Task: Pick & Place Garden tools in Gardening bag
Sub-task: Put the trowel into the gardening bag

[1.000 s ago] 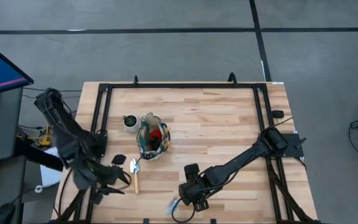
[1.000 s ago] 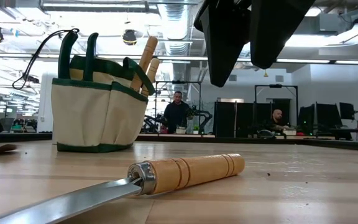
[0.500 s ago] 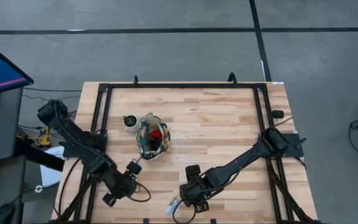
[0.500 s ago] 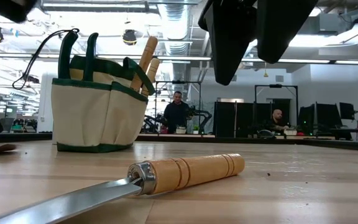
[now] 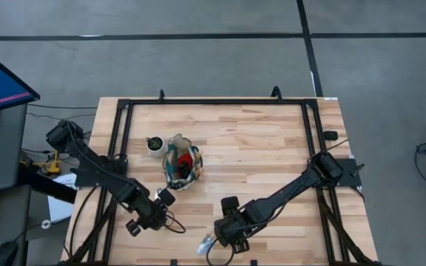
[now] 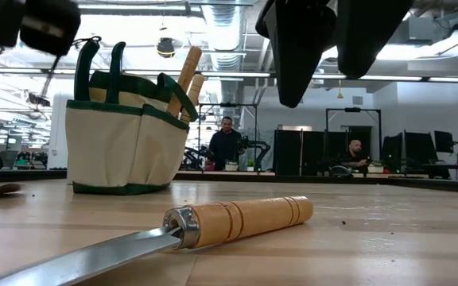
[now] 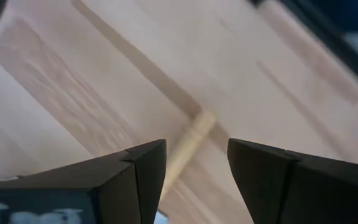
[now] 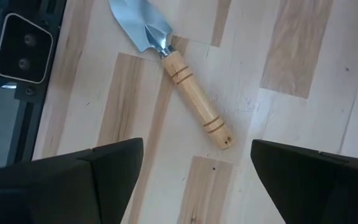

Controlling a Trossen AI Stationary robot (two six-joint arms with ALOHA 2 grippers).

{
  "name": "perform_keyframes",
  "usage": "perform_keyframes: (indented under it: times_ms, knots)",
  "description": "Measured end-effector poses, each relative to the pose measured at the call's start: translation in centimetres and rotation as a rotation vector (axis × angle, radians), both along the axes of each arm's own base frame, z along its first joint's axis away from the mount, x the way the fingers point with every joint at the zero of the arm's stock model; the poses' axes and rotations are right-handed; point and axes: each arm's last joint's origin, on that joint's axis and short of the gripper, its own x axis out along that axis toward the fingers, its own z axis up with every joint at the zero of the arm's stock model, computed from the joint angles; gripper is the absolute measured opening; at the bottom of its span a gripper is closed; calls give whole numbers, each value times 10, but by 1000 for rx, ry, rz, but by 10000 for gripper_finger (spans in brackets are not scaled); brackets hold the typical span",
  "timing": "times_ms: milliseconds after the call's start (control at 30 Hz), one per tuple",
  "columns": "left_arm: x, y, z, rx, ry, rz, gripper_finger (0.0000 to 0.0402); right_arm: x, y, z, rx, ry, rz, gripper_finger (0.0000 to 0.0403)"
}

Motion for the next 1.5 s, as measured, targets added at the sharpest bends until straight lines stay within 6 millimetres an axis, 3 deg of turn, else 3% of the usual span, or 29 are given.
perform_keyframes:
  times_ms: [300, 767, 1500]
  knots:
    - [-10, 8, -26, 63, 24, -83, 163, -1, -1, 0, 4, 11, -33, 291]
    - [1, 7, -29, 16, -65, -218, 163, 0, -2, 0, 4, 8, -46, 291]
    - [15, 0, -77, 82, 44, -315, 159, 1, -3, -1, 8, 13, -73, 291]
